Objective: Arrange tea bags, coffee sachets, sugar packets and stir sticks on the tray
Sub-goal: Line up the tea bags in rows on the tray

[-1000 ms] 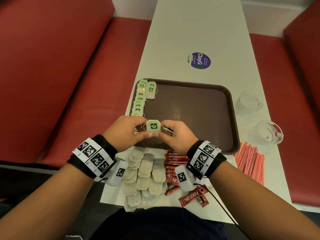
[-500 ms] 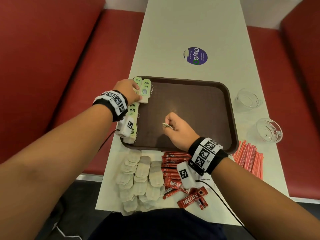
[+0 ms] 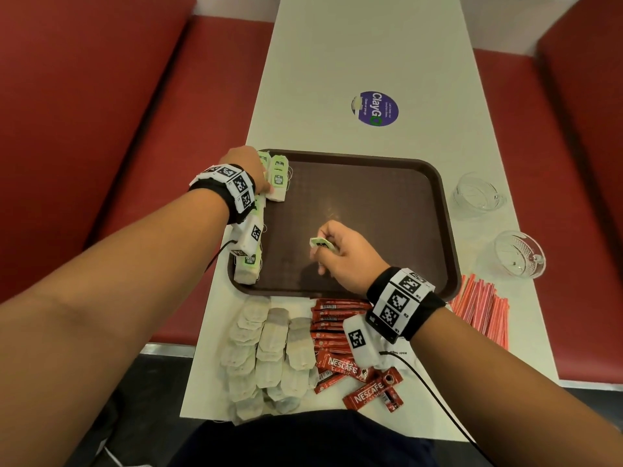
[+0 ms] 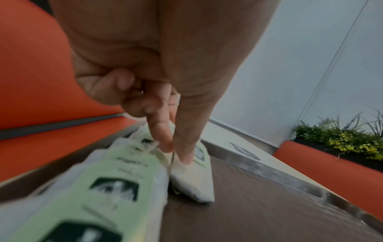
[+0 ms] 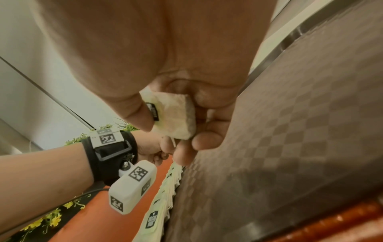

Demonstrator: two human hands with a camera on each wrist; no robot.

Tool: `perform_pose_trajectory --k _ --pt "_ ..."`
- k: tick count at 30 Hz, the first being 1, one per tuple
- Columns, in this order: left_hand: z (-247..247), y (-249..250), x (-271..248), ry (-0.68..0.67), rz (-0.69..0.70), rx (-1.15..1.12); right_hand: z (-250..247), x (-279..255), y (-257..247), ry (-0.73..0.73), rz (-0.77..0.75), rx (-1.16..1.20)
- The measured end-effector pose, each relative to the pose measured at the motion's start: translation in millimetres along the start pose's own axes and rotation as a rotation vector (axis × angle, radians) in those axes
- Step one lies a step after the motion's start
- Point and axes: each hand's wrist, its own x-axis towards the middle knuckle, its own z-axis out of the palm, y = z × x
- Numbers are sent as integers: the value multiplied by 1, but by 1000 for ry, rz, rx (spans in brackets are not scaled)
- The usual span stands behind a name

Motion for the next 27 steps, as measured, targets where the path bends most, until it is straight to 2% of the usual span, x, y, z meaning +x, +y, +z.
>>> perform_pose_trajectory --k 7,10,16,18,21,24,27 --pt "7 17 0 29 104 56 -2 2 -4 -13 -45 -91" --pt "15 22 -3 19 104 105 -2 2 -7 -12 -43 -89" --pt "11 24 -13 45 99 64 -6 3 -11 51 -90 -273" --pt "1 22 -23 74 171 -8 -7 5 -11 64 -105 -258" --pt "-15 19 -57 102 366 -297 -9 9 -12 100 -93 -174" --pt "-28 14 -101 -45 560 -429 -9 10 -13 122 -86 -118" --pt "-24 2 -126 -178 646 -400 -9 12 -13 136 -102 -78"
